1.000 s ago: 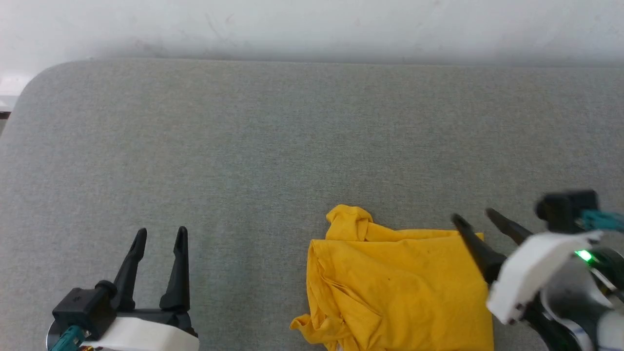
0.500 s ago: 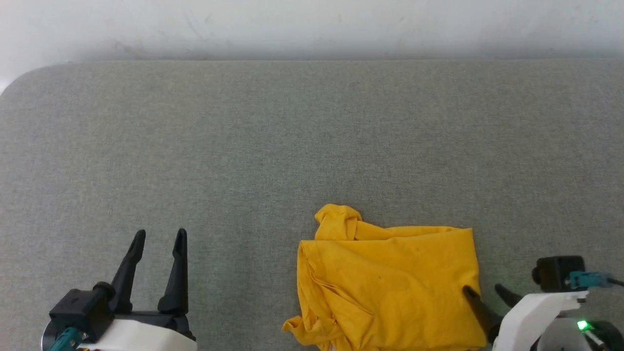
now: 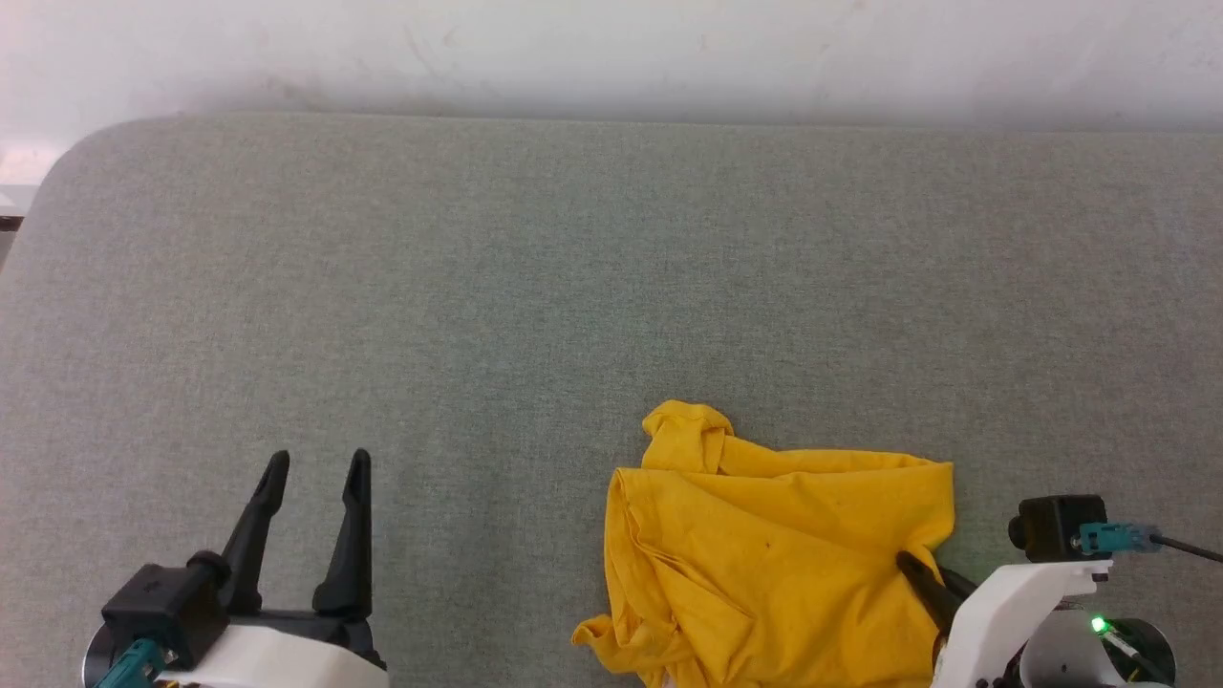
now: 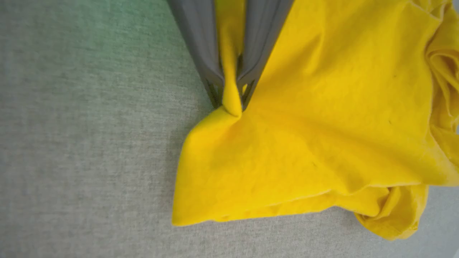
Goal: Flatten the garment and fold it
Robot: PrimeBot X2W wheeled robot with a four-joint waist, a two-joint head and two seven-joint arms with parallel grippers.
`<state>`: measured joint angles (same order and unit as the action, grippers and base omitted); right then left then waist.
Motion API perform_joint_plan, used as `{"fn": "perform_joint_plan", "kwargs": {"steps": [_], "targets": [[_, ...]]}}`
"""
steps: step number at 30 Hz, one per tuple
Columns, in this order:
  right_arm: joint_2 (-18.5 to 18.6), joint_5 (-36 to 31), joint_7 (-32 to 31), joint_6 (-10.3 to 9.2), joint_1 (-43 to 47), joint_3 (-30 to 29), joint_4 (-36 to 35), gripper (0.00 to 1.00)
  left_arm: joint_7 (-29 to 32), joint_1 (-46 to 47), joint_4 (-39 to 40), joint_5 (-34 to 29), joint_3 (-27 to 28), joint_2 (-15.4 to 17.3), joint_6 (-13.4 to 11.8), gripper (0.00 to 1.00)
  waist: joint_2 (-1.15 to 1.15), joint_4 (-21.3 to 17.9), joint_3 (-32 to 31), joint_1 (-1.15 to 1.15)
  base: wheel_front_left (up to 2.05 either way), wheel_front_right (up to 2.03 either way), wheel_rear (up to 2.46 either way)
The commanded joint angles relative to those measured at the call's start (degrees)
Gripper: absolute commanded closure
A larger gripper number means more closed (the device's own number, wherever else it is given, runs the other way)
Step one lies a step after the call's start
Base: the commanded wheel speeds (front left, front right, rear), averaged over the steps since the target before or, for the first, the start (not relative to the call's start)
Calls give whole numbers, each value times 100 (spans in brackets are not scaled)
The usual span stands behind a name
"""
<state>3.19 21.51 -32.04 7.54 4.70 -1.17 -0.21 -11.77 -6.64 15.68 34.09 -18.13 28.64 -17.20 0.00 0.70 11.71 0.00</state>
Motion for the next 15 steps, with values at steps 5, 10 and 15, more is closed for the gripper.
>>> {"fn": "perform_joint_plan", "kwargs": {"steps": [5,10,15], "targets": [[-31,87,281,-5,-263,-87,247,100,-44,291,27,-141,-23,21,46,0,0,-83,71,0,0,0,0],[-31,110,462,-5,-589,-191,386,100,-44,399,55,-197,-43,21,29,0,0,-285,133,0,0,0,0],[-31,-26,504,-5,-888,-324,438,100,-33,435,104,-249,-45,39,-16,0,0,-492,207,0,0,0,0]]}}
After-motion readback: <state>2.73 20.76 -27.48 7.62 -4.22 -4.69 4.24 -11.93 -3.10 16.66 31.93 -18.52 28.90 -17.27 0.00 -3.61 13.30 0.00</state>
